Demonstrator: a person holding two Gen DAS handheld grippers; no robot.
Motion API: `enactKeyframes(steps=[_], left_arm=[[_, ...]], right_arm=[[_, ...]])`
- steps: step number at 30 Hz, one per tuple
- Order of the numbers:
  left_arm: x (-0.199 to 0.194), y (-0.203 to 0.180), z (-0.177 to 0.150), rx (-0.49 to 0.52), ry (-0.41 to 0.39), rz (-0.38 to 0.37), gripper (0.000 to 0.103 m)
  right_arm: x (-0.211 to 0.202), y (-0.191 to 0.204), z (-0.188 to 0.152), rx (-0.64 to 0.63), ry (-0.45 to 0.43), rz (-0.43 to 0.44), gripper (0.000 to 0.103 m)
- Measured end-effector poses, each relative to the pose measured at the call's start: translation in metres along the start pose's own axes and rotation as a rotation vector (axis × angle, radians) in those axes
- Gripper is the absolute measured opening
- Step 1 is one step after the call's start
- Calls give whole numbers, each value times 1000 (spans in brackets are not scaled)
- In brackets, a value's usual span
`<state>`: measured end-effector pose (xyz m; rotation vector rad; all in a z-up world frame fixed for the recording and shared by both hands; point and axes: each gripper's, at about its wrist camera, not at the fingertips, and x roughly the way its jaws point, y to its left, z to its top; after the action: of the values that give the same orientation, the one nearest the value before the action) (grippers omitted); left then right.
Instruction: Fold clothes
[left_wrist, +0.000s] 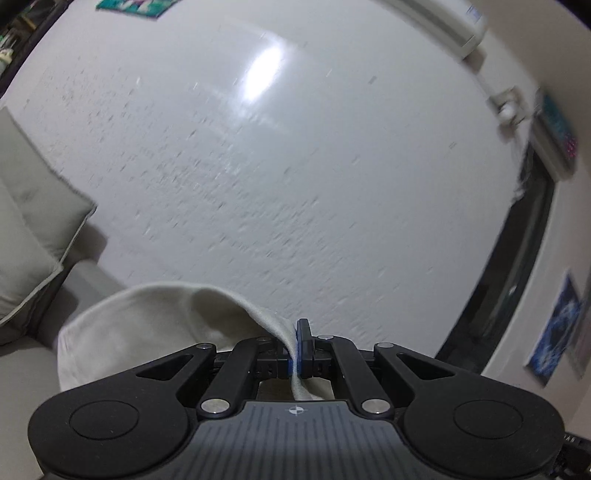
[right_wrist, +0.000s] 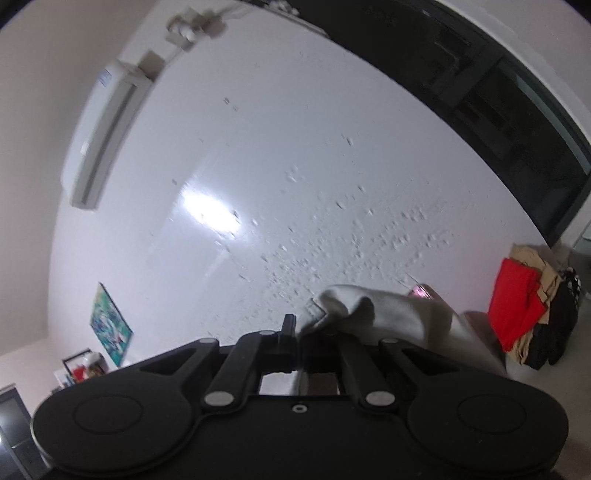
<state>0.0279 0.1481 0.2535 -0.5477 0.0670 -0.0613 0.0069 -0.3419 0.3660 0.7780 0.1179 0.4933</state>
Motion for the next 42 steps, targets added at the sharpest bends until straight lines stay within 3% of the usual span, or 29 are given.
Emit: enactKeyframes(steps=[4,6,9,13,18,22,26,30,35,42], left_arm=[[86,30,-30,59,157,166,1],[117,48,-38,32,185,212,1],[120,43,-26,21,108,165,1],[99,15,-18,123,-7,97,1],[92,26,-71,164,20,116,1],[93,77,-148,94,154,204,1],[102,141,-232,-8,345,355,1],[102,190,-291,-107,475,473,1],[90,211,-307,-188,501,541,1],[60,182,-284,-87,446,516,1]], right_arm=[[84,-31,-16,-17,102,-92,3],[127,-50,-25,-24,147,-151,3],[164,-58,-27,-61,129,-203,3],[155,-39,-17,-161,41,-148,3],[133,-66,-40,-140,87,-159,3],[136,-125,-93,-72,223,-247,3],[133,-189,-163,31,385,-368,3],[121,-235,-224,116,518,-472,3],[114,-235,-247,84,584,-524,3],[98,-225,-260,40,632,-568,3]])
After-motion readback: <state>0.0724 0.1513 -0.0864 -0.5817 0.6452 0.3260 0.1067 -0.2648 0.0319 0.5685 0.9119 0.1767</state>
